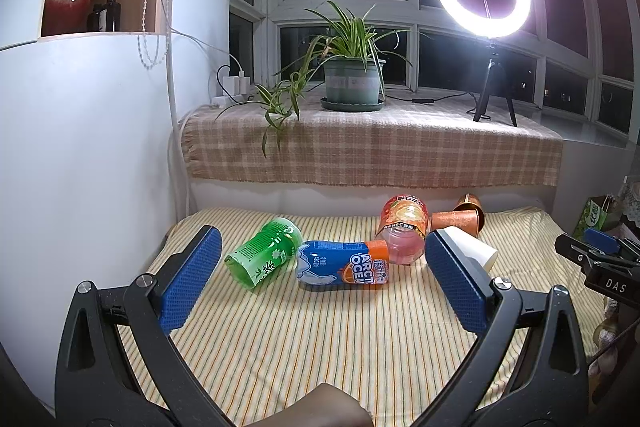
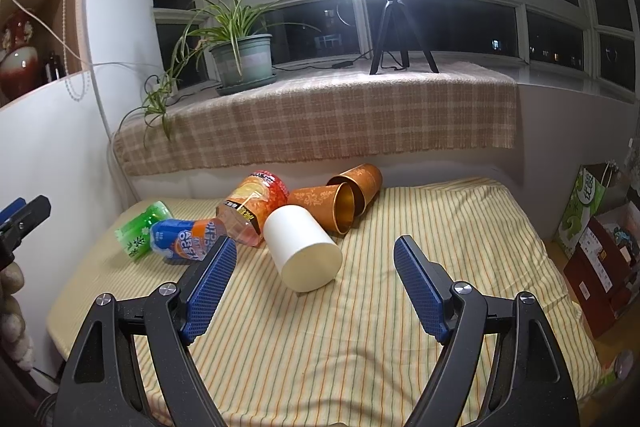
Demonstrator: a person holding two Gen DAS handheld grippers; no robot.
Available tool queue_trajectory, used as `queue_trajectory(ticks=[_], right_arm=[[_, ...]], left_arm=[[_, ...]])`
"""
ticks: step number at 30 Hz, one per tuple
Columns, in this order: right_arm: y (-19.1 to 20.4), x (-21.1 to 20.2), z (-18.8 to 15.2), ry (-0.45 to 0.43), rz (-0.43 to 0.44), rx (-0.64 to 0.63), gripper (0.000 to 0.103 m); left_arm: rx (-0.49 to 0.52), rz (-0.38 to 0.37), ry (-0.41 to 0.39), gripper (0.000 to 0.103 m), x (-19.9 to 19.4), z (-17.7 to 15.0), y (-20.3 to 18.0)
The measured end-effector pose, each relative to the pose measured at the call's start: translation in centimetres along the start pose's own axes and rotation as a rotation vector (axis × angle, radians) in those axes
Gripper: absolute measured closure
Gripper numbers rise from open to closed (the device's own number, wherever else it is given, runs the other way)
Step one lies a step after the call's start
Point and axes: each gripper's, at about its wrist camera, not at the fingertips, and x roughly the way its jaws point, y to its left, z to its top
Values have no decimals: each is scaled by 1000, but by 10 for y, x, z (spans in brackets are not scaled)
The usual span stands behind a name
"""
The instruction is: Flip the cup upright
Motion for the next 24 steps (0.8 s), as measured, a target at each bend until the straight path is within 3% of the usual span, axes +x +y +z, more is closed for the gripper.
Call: queue_trajectory(ticks=[14, 24], right_arm=[[-1, 4, 2, 12, 8, 5, 22], [-10, 28, 10, 46, 39, 33, 19]], left_arm=[[3, -8, 7, 0, 2, -5, -6], [11, -21, 27, 0, 11, -6, -6]])
